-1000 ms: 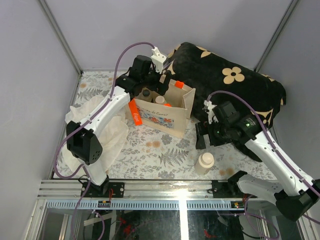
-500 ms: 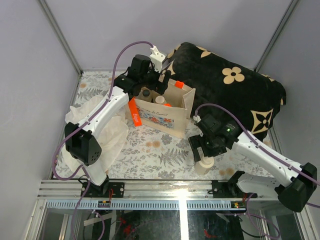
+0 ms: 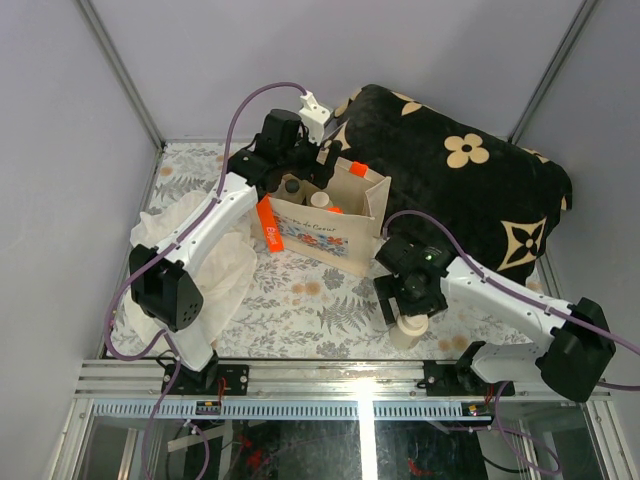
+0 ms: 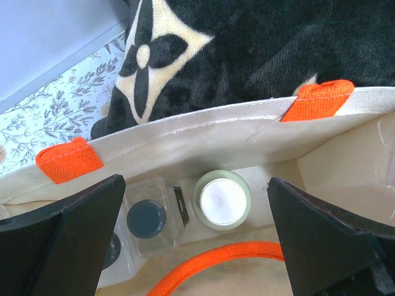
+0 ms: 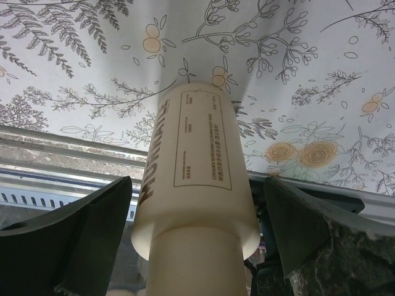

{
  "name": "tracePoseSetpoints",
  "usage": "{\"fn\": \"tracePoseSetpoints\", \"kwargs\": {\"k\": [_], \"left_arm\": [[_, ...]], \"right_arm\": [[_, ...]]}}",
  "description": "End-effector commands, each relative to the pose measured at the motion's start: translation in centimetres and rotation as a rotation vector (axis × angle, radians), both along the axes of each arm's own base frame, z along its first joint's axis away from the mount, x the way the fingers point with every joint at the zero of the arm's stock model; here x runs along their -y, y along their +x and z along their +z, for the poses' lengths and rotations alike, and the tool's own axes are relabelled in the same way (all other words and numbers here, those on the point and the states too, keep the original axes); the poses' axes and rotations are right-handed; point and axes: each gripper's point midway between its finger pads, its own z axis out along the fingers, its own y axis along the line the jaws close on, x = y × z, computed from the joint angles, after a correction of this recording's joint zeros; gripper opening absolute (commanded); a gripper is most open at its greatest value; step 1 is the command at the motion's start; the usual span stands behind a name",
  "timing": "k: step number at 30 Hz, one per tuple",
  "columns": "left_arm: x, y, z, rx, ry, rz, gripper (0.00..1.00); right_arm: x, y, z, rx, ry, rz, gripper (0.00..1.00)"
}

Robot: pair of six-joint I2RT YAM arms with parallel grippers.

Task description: Place the personal care products into the canvas bag

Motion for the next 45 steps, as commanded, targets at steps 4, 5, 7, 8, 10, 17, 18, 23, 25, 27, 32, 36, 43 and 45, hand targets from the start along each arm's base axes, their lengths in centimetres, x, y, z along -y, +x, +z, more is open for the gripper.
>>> {"fn": "tracePoseSetpoints", "kwargs": {"k": [4,5,7,8,10,17,18,23,25,27,32,36,43,45], "left_arm": [[-0.5,1.3,2.2,0.082,-0.015,0.019,1.0],[-0.6,1.4,2.2,0.082,-0.015,0.02,1.0],[-0.5,1.4,2.0,0.08,-0.015,0.019,1.0],[-0.6,1.5,1.9,0.078,-0.014,0.02,1.0],[-0.6,1.6,1.8,0.076,-0.014,0.02,1.0],[-0.6,1.6,1.5,0.069,-0.014,0.021,1.0],[-0.7,1.6,1.5,0.07,-0.013,0.022,1.0],[-1.0,1.6,1.6,0.074,-0.013,0.03,1.0],[-1.0,1.7,1.5,0.072,-0.013,0.032,1.0],[-1.1,1.6,1.5,0.074,-0.016,0.034,1.0],[-1.5,1.7,1.4,0.075,-0.014,0.047,1.0],[-2.5,2.1,1.3,0.077,-0.008,0.09,1.0],[-6.9,3.3,1.2,0.107,0.059,0.303,1.0],[-7.7,3.2,1.4,0.11,0.061,0.329,1.0]], "right_arm": [[0.7,-0.4,0.6,-0.005,-0.051,-0.043,0.96],[0.8,-0.5,0.6,-0.01,-0.051,-0.049,0.96],[0.9,-0.8,0.6,-0.022,-0.056,-0.056,0.96],[1.0,-1.0,0.5,-0.028,-0.064,-0.059,0.95],[1.3,-1.1,0.4,-0.035,-0.078,-0.061,0.95],[1.0,-1.1,0.0,-0.043,-0.082,-0.051,0.56],[1.0,-0.9,0.3,-0.035,-0.087,-0.05,0.45],[0.2,1.0,2.8,0.046,-0.067,-0.044,0.09],[-0.4,2.0,4.1,0.076,-0.065,-0.035,0.0],[-1.0,3.3,5.8,0.12,-0.059,-0.026,0.0],[-3.9,6.1,10.3,0.261,0.08,0.053,0.0],[-7.5,7.1,13.6,0.319,0.251,0.198,0.0],[-13.2,8.2,21.6,0.471,0.549,0.405,0.0],[-13.8,8.9,23.6,0.524,0.569,0.428,0.0]]}}
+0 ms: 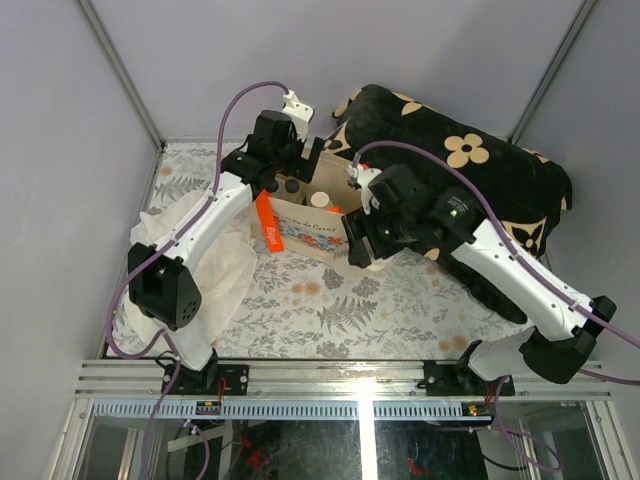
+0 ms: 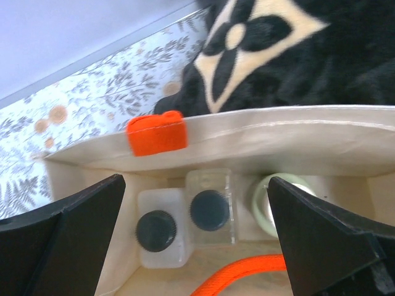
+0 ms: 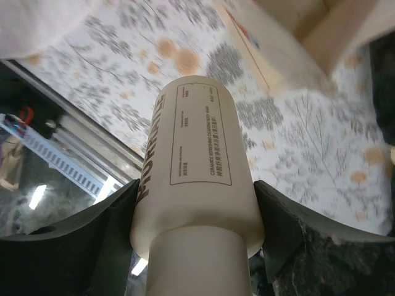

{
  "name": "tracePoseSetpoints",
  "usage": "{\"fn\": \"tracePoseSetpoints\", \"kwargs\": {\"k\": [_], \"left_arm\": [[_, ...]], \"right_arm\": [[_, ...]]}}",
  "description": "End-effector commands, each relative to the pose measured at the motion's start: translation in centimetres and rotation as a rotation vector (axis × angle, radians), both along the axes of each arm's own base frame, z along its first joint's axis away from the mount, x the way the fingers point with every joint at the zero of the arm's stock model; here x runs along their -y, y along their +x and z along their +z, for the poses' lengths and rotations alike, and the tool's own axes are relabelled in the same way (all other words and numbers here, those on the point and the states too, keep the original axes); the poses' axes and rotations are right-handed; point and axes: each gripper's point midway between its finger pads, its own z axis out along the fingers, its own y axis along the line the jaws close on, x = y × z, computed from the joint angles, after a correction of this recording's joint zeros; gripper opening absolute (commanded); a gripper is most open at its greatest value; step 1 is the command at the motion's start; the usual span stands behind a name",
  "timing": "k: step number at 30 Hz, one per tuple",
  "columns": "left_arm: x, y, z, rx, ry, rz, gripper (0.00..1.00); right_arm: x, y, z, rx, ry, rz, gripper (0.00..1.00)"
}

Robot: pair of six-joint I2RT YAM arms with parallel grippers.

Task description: Place the personal care products into the canvas bag

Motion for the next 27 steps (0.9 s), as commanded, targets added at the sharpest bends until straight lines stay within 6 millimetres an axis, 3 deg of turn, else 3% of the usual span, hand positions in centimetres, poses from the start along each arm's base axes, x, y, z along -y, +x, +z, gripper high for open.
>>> {"fn": "tracePoseSetpoints", "kwargs": {"k": [1,5,11,14,17,24,27], "left_arm": [[-3.4,0.8,2.7,0.097,-0.003,0.148,1.0],[-4.3,0.5,3.0,0.104,-0.002,0.176,1.0],[-5.8,0.4,3.2,0.097,0.028,0.223,1.0],[-6.1,0.2,3.5,0.1,0.034,0.224,1.0],[-6.5,0.1,3.6,0.102,0.038,0.226,1.0],[-7.0,0.3,3.1,0.092,0.032,0.227,1.0],[-7.1,0.5,3.1,0.092,0.03,0.226,1.0]], "right_arm": [[-4.0,2.0,8.6,0.226,0.222,0.151,0.0],[-4.4,4.5,12.5,0.363,0.225,0.127,0.0],[-5.5,8.7,13.6,0.428,0.14,0.069,0.0],[-6.4,11.1,13.4,0.424,0.126,0.045,0.0],[-6.0,13.2,13.3,0.409,0.122,0.0,0.0],[-3.2,17.5,10.3,0.363,0.097,-0.129,0.0],[-2.0,18.2,8.5,0.313,0.035,-0.161,0.0]]}}
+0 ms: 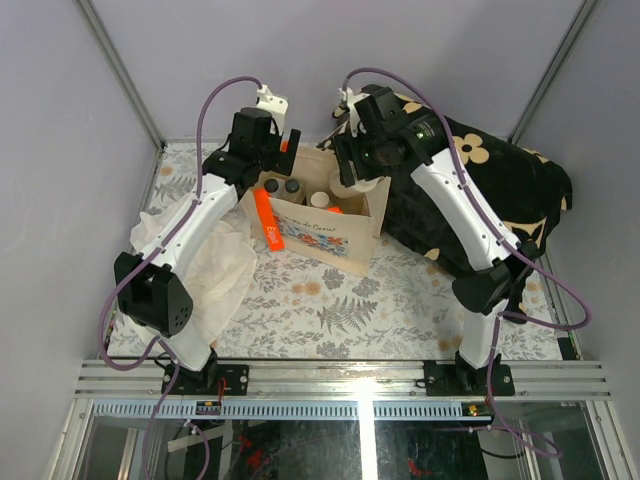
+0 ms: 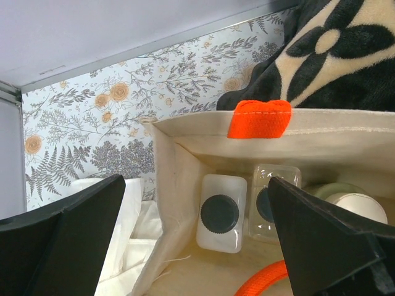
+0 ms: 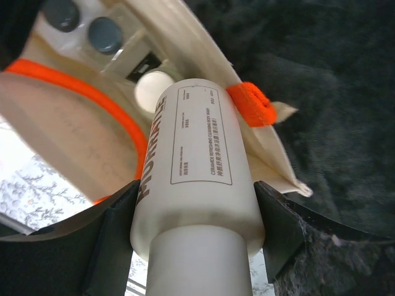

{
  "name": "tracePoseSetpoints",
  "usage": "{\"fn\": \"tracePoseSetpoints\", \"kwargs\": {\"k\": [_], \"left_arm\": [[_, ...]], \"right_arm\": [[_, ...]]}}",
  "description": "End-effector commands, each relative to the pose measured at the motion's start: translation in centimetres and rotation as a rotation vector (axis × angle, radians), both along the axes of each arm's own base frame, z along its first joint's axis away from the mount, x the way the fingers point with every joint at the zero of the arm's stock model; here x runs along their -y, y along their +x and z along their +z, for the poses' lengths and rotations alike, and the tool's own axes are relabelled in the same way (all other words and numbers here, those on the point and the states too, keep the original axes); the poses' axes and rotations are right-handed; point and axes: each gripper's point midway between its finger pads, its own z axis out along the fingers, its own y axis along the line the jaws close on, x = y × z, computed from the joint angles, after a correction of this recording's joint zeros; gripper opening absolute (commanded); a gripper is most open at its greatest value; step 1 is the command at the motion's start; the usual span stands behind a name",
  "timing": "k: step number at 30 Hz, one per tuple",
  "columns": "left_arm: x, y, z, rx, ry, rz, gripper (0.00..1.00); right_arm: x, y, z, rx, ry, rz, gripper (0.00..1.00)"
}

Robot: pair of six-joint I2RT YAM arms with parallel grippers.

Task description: Place the personal care products into the canvas bag

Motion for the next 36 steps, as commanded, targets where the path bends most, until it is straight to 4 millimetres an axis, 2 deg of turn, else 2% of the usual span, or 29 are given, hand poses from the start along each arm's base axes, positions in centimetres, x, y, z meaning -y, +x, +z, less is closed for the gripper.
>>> {"fn": "tracePoseSetpoints", "kwargs": {"k": [1,13,20,29,31,32,36], "left_arm": [[-0.7,0.2,1.7,0.047,-0.018,0.009,1.0],[-0.7,1.0,0.7,0.021,-0.023,-0.004,1.0],[-0.7,1.1,0.3,0.014,-0.029,-0.007,1.0],[-0.9,0.9,0.0,0.006,-0.03,-0.005,1.0],[-0.9,0.8,-0.1,0.004,-0.031,-0.005,1.0],[-0.9,0.8,-0.2,0.001,-0.032,-0.006,1.0],[-0.8,0.8,-0.2,-0.001,-0.036,-0.008,1.0]], "right_arm": [[1.1,1.5,3.0,0.087,0.035,-0.051,0.0],[1.9,-0.8,-5.5,-0.214,-0.133,-0.051,0.0],[3.1,-0.7,-8.0,-0.253,-0.23,-0.066,0.0],[3.4,-1.1,-12.0,-0.298,-0.273,-0.055,0.0],[3.7,-1.3,-12.6,-0.31,-0.291,-0.052,0.06],[3.7,-1.3,-12.6,-0.311,-0.296,-0.049,0.14],[3.7,-1.2,-11.9,-0.291,-0.289,-0.048,0.37]]}}
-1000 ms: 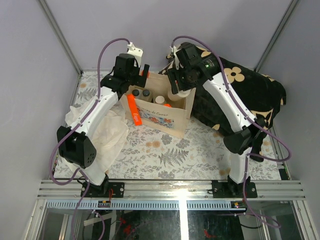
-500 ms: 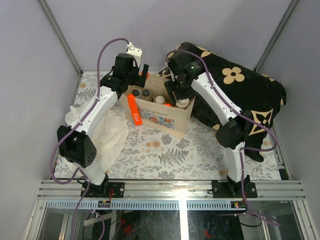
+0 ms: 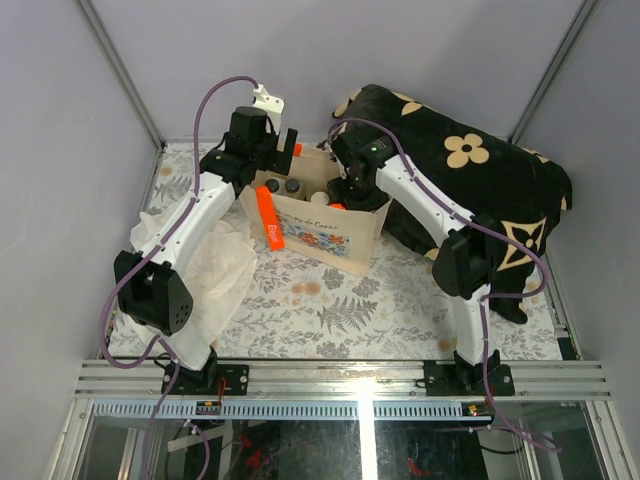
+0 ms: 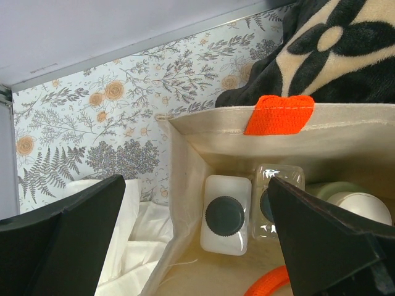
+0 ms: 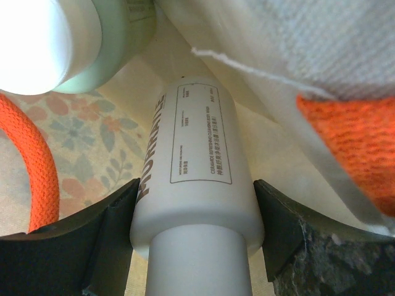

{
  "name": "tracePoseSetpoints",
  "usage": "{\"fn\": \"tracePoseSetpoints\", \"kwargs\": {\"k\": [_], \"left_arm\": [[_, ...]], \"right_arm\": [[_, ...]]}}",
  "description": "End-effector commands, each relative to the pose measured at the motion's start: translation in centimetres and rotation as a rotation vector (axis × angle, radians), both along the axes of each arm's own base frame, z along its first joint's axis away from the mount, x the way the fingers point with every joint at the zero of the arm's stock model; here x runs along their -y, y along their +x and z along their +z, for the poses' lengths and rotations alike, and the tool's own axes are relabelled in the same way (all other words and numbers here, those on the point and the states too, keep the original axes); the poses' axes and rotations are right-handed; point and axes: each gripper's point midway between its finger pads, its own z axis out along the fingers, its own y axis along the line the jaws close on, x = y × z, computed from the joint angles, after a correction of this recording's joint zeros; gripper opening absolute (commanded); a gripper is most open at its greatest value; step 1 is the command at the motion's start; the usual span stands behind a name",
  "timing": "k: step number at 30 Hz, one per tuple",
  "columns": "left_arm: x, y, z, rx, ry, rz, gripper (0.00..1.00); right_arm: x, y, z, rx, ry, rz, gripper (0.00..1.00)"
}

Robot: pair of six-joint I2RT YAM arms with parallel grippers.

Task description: Place the personal care products into the canvas bag

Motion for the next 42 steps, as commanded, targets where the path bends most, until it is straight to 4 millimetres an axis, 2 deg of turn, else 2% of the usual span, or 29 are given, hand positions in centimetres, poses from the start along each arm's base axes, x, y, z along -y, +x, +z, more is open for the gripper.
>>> {"fn": "tracePoseSetpoints", "kwargs": {"k": [1,7,9,10,15,18,21,27,29,34,37,40,42], "left_arm": [[-0.1,0.4,0.2,0.013,-0.015,0.001,1.0],[0.0,0.6,0.1,0.011,-0.023,0.002,1.0],[0.0,0.7,0.2,0.011,-0.029,0.006,1.0],[0.1,0.7,0.1,0.01,-0.031,0.005,1.0],[0.6,0.7,1.1,0.025,-0.064,-0.004,1.0],[1.1,0.6,2.6,0.05,-0.103,-0.018,1.0],[1.4,0.5,4.8,0.094,-0.149,-0.016,1.0],[0.6,0.1,8.6,0.182,-0.212,0.043,1.0],[0.3,-0.1,9.5,0.209,-0.228,0.06,1.0],[-0.9,-0.4,10.2,0.256,-0.215,0.113,1.0],[-1.6,-0.5,10.2,0.257,-0.201,0.15,1.0],[-2.2,-0.6,10.1,0.263,-0.187,0.176,1.0],[-2.7,-0.7,10.2,0.269,-0.174,0.191,1.0]], "right_arm": [[1.1,-0.7,3.7,0.061,-0.003,0.025,0.44],[0.9,-0.5,5.6,0.092,0.019,0.033,0.86],[0.8,-0.4,6.1,0.099,0.028,0.037,0.98],[0.7,-0.4,6.3,0.102,0.032,0.04,1.0],[0.3,0.0,8.3,0.15,0.07,0.044,1.0],[-0.1,0.8,10.6,0.235,0.122,0.052,1.0],[-0.6,1.9,14.0,0.372,0.193,0.061,1.0],[-0.2,4.9,22.6,0.736,0.296,0.007,0.99],[0.6,6.5,24.0,0.821,0.263,-0.017,0.99],[2.7,11.8,23.9,0.868,0.188,-0.062,0.99],[4.7,14.5,24.4,0.887,0.216,-0.104,0.99],[6.8,15.7,23.4,0.87,0.242,-0.146,0.99],[8.0,15.6,22.7,0.863,0.219,-0.167,0.99]]}}
